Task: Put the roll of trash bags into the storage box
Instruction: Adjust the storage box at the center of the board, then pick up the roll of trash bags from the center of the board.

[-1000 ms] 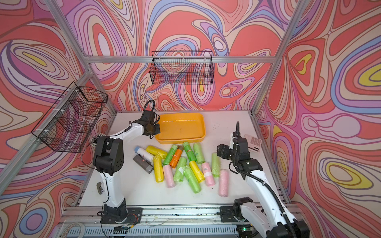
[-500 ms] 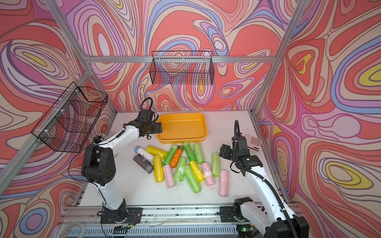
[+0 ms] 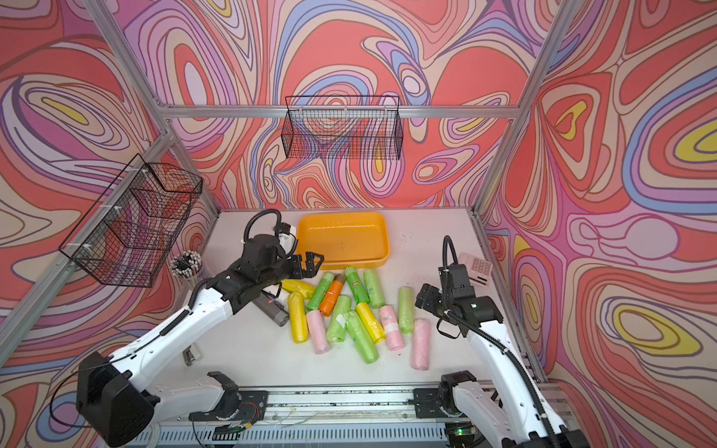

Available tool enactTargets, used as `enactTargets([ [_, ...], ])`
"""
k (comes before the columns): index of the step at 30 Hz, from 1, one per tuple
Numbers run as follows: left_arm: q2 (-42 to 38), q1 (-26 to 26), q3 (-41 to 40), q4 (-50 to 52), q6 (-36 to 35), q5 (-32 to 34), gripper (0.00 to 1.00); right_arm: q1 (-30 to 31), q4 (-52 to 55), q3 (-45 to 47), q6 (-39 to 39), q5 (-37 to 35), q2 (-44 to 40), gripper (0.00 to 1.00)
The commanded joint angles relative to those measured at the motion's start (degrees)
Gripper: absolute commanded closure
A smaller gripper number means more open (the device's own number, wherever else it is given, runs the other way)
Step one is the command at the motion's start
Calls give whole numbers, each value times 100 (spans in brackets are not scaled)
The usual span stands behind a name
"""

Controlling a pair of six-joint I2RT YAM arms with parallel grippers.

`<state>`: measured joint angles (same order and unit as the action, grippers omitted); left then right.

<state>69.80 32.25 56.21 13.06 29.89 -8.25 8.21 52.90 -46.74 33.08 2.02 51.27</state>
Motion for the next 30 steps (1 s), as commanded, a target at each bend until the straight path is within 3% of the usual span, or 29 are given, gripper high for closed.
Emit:
enactTargets([
  [1, -200, 247, -355, -592, 599, -820, 0, -2, 504, 149, 417, -35, -156, 18],
  [6, -103, 704, -517, -830, 771, -1150, 0, -3, 510, 426, 560, 4, -174, 20],
  [13, 251, 957, -492, -1288, 975, -1502, 0, 8, 519, 769, 645, 30, -205, 24],
  [30, 911, 985, -238, -1473, 1032, -1759, 0, 296, 201, 1255, 840, 151, -35, 30],
])
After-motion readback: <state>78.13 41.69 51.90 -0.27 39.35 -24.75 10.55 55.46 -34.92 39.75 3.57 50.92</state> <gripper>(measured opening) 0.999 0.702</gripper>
